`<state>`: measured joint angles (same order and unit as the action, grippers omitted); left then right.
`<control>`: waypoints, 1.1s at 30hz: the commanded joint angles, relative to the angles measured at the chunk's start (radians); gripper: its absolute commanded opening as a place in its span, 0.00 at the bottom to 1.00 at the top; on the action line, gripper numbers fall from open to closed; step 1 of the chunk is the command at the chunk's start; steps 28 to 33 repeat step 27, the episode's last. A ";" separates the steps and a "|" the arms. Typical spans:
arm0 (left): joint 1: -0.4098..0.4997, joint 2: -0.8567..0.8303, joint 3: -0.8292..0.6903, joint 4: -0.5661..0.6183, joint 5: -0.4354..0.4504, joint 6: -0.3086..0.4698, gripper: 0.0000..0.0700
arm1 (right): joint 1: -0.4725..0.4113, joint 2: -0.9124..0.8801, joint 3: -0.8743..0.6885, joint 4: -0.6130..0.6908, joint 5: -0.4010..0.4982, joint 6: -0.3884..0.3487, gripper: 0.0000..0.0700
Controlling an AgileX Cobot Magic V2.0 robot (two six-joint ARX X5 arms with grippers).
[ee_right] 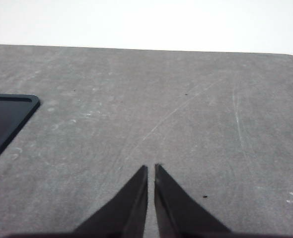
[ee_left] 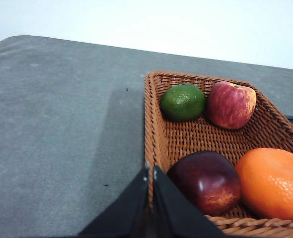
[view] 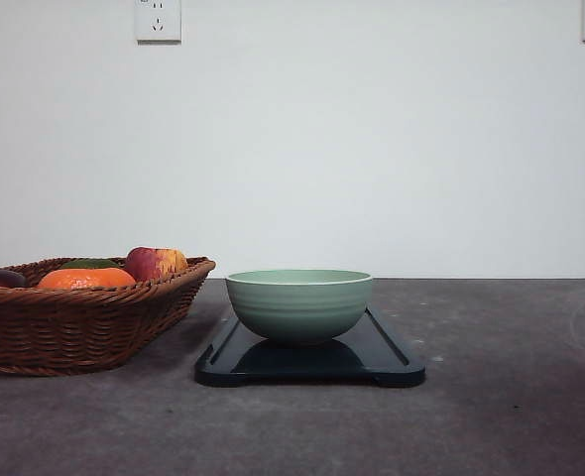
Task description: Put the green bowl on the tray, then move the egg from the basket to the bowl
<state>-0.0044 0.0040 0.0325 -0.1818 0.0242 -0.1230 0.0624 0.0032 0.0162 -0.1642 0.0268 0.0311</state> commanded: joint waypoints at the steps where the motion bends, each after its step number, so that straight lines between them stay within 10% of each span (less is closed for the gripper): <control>1: 0.001 -0.001 -0.019 -0.005 -0.001 0.004 0.00 | -0.001 0.000 -0.004 0.007 0.000 0.010 0.02; 33: 0.001 -0.001 -0.019 -0.005 -0.001 0.004 0.00 | -0.001 0.000 -0.004 0.007 0.000 0.010 0.02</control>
